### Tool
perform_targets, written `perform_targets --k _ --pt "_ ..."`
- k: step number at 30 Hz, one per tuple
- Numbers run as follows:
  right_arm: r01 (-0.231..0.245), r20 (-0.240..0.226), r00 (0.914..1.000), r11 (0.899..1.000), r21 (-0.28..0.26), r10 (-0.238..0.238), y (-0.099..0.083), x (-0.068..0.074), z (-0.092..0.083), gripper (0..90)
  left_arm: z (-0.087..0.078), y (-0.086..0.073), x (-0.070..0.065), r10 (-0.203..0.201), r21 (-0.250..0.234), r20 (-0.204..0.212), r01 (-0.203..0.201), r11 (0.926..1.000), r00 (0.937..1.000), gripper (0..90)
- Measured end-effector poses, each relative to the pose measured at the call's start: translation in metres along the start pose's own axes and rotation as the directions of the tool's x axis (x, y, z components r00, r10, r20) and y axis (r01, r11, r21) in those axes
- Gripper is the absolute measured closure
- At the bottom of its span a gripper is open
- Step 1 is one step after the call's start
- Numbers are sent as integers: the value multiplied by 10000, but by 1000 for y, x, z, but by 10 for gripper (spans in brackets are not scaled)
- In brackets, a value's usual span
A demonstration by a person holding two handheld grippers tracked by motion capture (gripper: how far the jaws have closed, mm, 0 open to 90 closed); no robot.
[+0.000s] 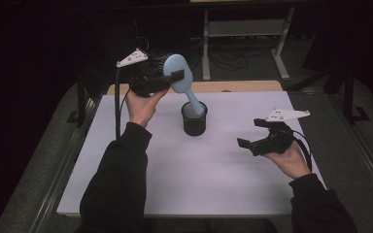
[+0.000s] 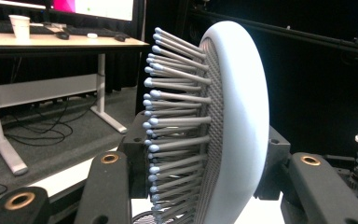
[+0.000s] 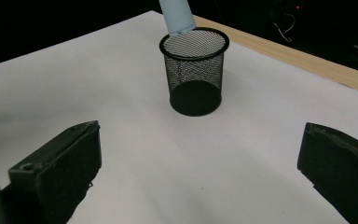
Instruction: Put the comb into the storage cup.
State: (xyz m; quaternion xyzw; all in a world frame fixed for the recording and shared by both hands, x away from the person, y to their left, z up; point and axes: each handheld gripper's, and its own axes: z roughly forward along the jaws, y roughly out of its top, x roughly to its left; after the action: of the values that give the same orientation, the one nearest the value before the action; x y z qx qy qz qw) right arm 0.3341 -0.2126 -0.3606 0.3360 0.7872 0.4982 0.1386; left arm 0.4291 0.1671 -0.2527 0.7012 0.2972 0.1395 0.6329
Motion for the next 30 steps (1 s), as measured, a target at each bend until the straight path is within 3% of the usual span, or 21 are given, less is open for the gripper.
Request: perform_targets --k 22,30 --pt "-279 196 9994 9990 -348 286 -30 -2 -24 0 5 -5 15 27 -43 -476 -29 10000 9989 520" --pt "-316 234 9992 9989 -359 324 -40 1 -30 0 6 -8 18 346 266 -726 -327 9991 9968 518"
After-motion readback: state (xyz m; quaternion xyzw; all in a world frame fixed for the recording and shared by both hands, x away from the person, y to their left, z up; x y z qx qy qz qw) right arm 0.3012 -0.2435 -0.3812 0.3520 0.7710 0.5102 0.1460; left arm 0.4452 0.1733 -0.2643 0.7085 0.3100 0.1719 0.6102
